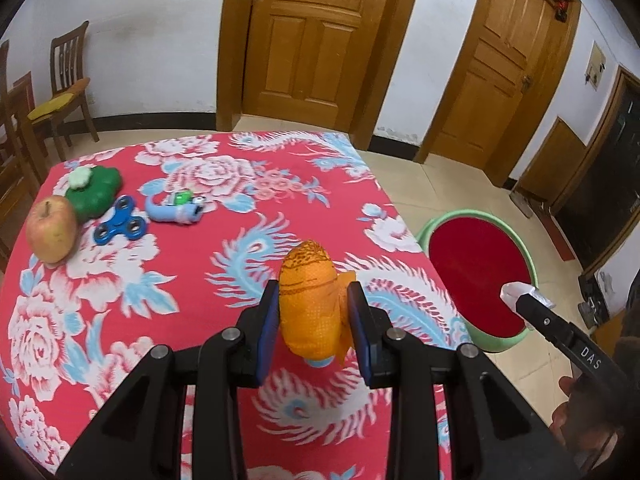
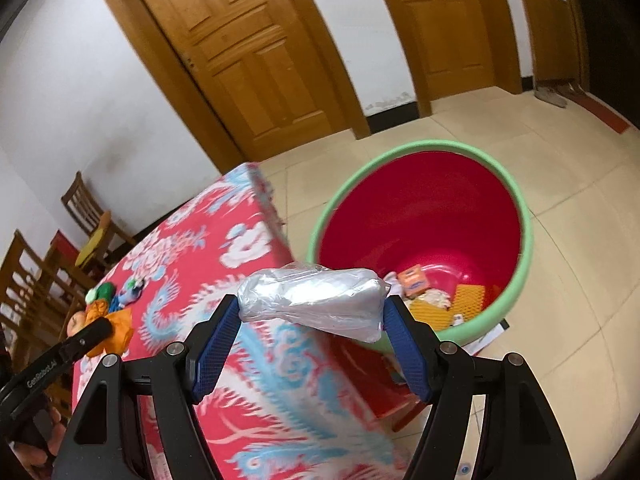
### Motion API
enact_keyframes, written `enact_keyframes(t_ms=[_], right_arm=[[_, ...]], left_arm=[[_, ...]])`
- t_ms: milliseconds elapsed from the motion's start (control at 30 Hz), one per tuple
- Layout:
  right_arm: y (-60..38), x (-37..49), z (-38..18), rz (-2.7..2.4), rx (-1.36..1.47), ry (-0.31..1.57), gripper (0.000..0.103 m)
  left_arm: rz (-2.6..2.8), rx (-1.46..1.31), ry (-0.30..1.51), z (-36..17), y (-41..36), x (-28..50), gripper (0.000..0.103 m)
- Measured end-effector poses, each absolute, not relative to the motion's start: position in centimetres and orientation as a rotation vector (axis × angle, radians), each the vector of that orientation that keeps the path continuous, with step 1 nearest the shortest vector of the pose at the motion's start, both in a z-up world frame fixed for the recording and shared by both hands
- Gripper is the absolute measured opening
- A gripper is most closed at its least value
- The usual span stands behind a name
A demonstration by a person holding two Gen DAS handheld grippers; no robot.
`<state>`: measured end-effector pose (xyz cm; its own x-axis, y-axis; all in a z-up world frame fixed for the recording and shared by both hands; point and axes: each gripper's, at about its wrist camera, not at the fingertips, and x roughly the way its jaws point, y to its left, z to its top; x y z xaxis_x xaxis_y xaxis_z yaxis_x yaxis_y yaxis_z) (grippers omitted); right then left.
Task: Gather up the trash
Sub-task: 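Carry the orange foam and foil packet over the bucket and open both tools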
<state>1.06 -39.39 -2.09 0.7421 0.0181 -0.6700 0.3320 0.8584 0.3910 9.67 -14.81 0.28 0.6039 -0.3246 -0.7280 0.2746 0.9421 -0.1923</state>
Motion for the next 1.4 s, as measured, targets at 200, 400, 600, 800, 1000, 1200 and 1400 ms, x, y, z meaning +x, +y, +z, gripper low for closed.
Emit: enact_keyframes(t_ms=[200, 400, 600, 800, 1000, 1200, 1400], right_arm=[[-42.2, 0.6, -2.9, -0.221, 0.550, 0.716, 0.074], [-44.1, 0.5, -3.8, -0.256, 0.558, 0.731, 0.075], [-45.7, 0.5, -4.4, -0.284, 0.578, 0.734, 0.075], [-46.5, 0.5, -4.8, -0.316, 0.590, 0.734, 0.076], [-47.1, 0.5, -4.9, -0.339, 0.569, 0.732, 0.083], [-47.2, 0.3, -4.4, -0.333, 0.567, 0.710, 0.083], [-47.9, -1.1, -3.6, -0.355, 0.581, 0.678, 0.083]], left_arm=[[-0.375, -0.039, 0.874, -0.4, -17.3, 10.2, 0.033], [-0.415, -0.009, 0.881, -0.5, -19.7, 10.7, 0.033], [-0.451, 0.018, 0.884, -0.7, -21.6, 11.2, 0.033], [-0.478, 0.027, 0.887, -0.8, -23.1, 11.6, 0.033], [-0.504, 0.039, 0.894, -1.1, -24.5, 11.9, 0.033], [-0.535, 0.054, 0.905, -1.6, -26.0, 11.9, 0.033], [-0.584, 0.071, 0.897, -1.8, -27.9, 11.5, 0.033]])
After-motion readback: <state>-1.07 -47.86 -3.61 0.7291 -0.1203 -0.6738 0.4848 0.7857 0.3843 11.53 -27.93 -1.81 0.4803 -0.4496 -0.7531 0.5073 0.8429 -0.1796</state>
